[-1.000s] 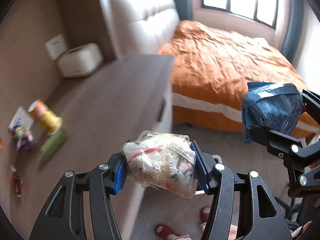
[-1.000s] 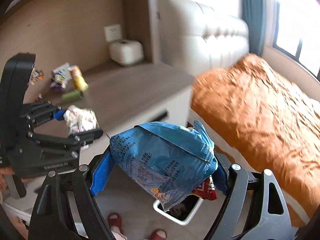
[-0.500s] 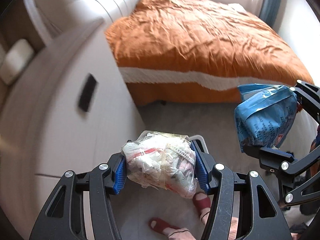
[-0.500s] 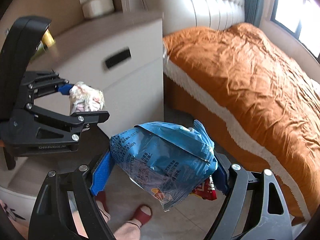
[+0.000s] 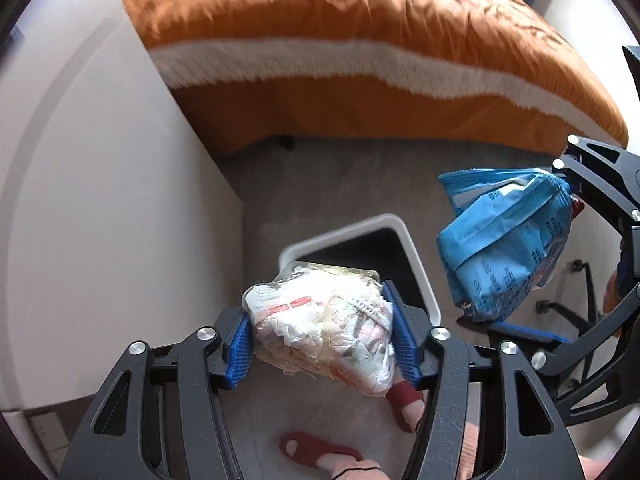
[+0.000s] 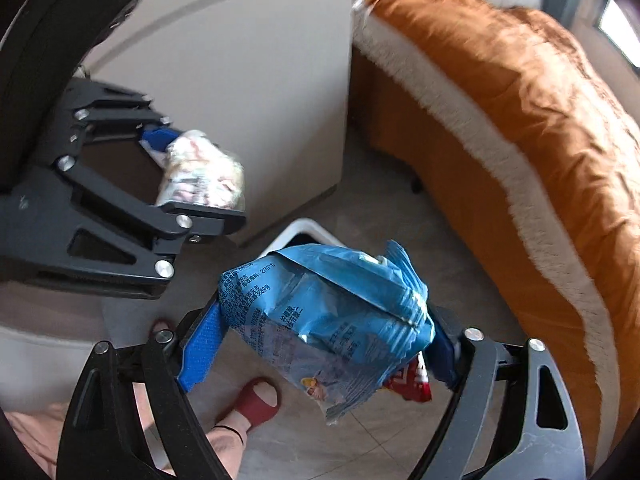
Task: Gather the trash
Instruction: 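Open both tools to drop the bags into the white bin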
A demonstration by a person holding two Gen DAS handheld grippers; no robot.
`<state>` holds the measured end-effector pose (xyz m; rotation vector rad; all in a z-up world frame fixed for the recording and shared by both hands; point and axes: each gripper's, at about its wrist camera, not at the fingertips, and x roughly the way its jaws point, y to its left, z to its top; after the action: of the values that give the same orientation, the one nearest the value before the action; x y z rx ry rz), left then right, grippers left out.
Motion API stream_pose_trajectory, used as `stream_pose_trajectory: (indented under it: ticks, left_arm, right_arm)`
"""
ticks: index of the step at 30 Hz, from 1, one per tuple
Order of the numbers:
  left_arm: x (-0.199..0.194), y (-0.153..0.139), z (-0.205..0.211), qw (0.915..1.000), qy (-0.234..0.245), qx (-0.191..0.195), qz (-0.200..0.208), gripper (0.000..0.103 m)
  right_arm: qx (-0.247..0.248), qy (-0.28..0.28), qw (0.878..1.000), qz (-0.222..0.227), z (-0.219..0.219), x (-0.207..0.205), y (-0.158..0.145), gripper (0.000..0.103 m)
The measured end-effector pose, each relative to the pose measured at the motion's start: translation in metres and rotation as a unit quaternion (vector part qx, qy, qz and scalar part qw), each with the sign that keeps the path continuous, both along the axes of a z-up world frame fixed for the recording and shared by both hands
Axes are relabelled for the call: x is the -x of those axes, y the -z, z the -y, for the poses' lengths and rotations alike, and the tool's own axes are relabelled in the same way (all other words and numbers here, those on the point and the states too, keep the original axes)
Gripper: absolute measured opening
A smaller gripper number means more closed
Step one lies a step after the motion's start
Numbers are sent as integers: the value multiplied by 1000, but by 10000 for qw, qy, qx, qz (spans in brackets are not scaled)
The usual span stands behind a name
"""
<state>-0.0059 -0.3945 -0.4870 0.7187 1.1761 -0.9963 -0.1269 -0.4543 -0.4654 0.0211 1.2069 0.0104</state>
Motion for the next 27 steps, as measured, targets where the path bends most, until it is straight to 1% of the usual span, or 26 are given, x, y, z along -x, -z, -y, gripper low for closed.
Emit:
stream_pose_trajectory:
  ticks: [1,2,5,7,10,15,18,21,24,27]
  left_arm:
    - [-1,10,1,9999,25,-75,-93,92]
    - [-2,22,1,9999,28,-125,-98,98]
    - [-2,42,1,9994,104,-319,-84,98]
    - [0,47,1,9992,158,-371,-87,98]
    - [4,47,3,9989,223,-394,-96,98]
    - [3,36,0,9992,182,-345,-106,98]
    - [2,23,-1,9994,191,-289,-44,98]
    - [2,5,-2,9997,195,-160,4,98]
    - [2,-22,-6,9998,166,30,46,98]
    - [4,-49,-10,9996,153,203,94,98]
  right_arm:
    - [32,-125,9998,-133,0,0,13,99]
    - [113,-244,9994,-232,0,1,25,99]
    - [228,-369,9980,-469,4,4,47,99]
    - [276,-359,9975,-544,8,7,52,99]
    - [333,-323,9975,-534,10,8,52,99]
    - [303,-196,9984,-431,13,5,38,99]
    - [304,-140,9988,-364,13,4,26,99]
    - [293,-74,9992,-245,11,6,8,99]
    - [289,7,9995,-137,9,8,-12,99]
    - [283,116,9995,13,7,11,-39,99]
